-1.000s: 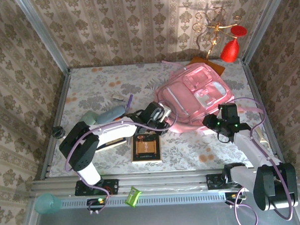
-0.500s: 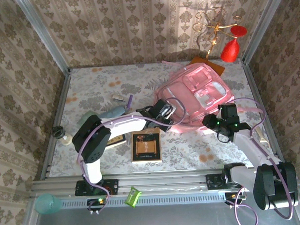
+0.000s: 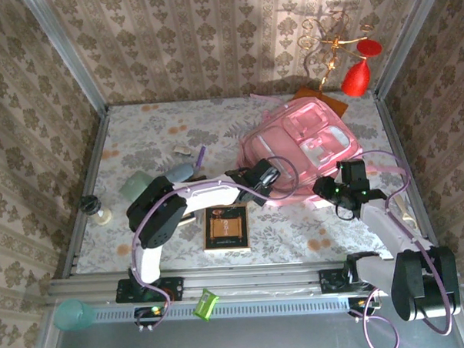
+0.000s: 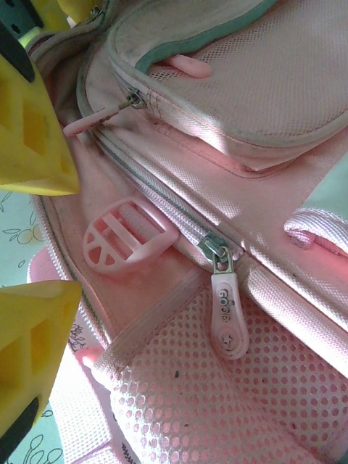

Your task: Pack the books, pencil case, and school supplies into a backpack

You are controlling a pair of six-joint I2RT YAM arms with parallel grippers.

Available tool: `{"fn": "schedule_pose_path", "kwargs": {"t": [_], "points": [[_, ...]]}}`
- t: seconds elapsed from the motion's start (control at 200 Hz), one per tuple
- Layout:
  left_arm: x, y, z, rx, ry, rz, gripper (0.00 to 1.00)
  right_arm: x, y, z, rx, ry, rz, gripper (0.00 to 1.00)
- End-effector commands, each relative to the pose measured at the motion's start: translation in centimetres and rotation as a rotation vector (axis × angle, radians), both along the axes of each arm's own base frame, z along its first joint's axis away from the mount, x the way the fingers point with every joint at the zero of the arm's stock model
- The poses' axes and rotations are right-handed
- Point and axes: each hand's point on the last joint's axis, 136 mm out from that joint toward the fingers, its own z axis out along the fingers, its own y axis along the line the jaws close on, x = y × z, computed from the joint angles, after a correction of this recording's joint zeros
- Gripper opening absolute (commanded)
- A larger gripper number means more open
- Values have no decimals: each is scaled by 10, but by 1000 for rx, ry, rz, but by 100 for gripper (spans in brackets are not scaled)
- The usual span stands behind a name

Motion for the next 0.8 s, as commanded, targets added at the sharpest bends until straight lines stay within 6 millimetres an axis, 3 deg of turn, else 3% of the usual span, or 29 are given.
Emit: {"fn": "schedule_pose_path", "kwargs": {"t": [0.0, 0.115, 0.265, 0.44, 0.585, 0.795], "points": [[-4, 14, -32, 97, 40, 12, 29, 8, 4, 10, 6, -28, 16, 37], [-4, 13, -32, 91, 41, 10, 18, 8, 3, 11, 0, -26, 20, 37], [-7, 10, -15, 6, 63, 11, 0, 8, 1, 16, -23, -35, 23, 37], [-8, 8, 14, -200, 127, 1, 0, 7, 2, 22, -35, -48, 46, 37], [-9, 12, 16, -193, 112, -34, 0, 8, 21, 32, 7, -97, 122, 37], [-16, 9, 22, -239, 124, -70, 0, 0, 72, 34, 31, -113, 271, 40]]}}
